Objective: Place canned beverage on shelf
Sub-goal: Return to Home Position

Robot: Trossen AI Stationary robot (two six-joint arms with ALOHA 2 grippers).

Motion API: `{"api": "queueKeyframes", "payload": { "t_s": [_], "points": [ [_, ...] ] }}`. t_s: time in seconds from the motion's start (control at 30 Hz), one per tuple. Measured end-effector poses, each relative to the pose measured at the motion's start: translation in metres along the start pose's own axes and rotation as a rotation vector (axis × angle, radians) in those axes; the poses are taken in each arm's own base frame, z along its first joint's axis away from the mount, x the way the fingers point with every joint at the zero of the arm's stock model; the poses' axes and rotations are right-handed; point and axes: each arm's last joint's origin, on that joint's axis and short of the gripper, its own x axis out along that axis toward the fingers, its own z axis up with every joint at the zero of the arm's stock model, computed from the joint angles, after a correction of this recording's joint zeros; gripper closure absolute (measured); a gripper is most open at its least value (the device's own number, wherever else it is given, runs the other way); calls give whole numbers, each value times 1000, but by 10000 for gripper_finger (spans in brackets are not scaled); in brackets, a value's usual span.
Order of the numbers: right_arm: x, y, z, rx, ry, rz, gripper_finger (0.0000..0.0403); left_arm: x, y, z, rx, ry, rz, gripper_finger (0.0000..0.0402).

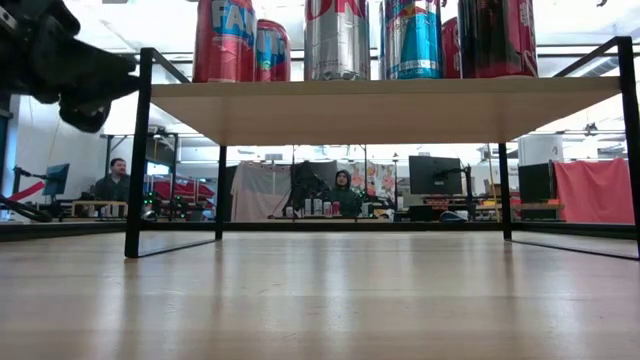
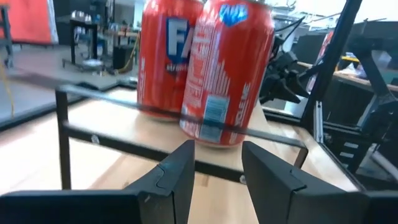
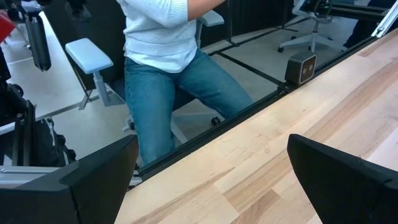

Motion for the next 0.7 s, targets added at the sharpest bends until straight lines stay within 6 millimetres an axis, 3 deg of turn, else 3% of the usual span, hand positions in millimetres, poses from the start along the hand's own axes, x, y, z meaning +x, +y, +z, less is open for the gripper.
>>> {"api": "queueKeyframes", "payload": {
  "t_s": [0.7],
  "points": [
    [0, 0, 0, 1, -1, 0, 3, -11, 11, -4, 149, 58, -43, 283]
  ]
}}
